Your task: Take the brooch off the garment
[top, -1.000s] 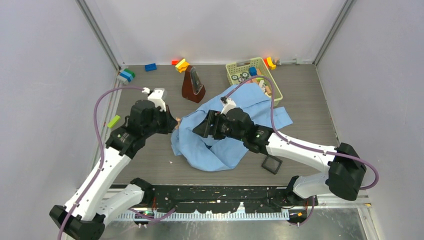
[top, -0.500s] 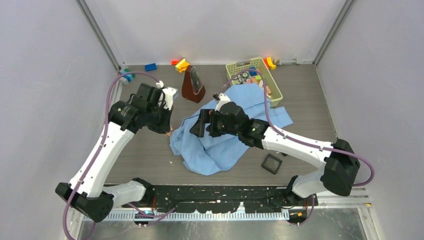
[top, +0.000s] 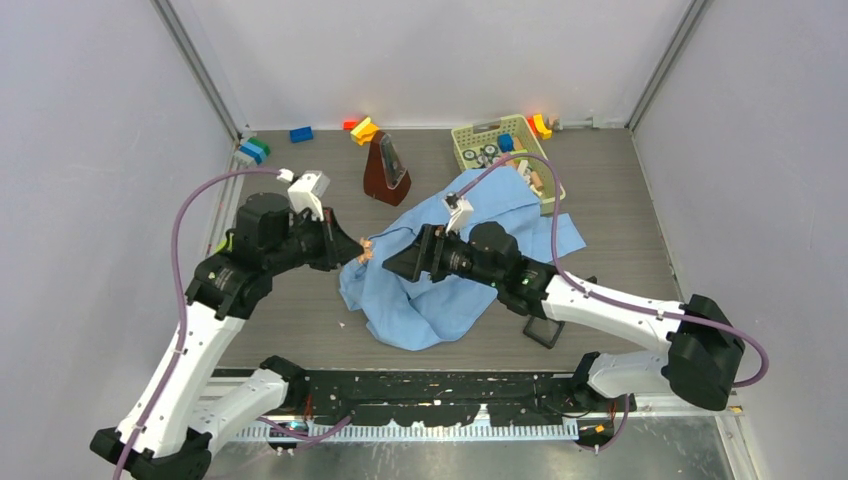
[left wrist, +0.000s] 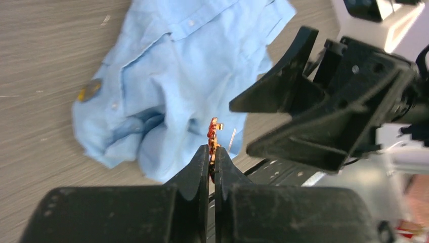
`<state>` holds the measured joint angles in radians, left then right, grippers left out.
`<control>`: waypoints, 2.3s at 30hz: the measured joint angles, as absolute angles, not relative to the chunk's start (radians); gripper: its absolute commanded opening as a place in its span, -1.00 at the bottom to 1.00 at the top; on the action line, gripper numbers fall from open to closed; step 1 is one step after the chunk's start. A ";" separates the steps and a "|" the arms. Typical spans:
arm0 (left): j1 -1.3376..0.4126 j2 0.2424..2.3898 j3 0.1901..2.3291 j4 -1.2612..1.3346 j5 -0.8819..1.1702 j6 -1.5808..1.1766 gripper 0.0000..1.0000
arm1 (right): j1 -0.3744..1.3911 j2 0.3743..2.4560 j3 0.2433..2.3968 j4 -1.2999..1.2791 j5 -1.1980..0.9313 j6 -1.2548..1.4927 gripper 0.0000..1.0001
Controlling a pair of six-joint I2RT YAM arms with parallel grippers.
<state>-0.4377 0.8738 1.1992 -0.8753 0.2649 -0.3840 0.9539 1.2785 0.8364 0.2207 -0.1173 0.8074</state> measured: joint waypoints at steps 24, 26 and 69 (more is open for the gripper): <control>-0.311 0.840 0.784 0.127 0.641 -1.295 -1.00 | 0.954 1.073 0.752 0.521 -0.126 0.893 0.05; -0.310 0.843 0.760 0.179 0.650 -1.339 -1.00 | 0.954 1.059 0.753 0.512 -0.107 0.892 0.04; -0.307 0.833 0.670 0.457 0.728 -1.533 -1.00 | 0.934 1.133 0.818 0.592 -0.072 0.972 -0.31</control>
<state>-0.3069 0.8333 0.6697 0.4568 0.7284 -1.5333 0.9344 1.1328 0.8177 0.5919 -0.0719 0.9718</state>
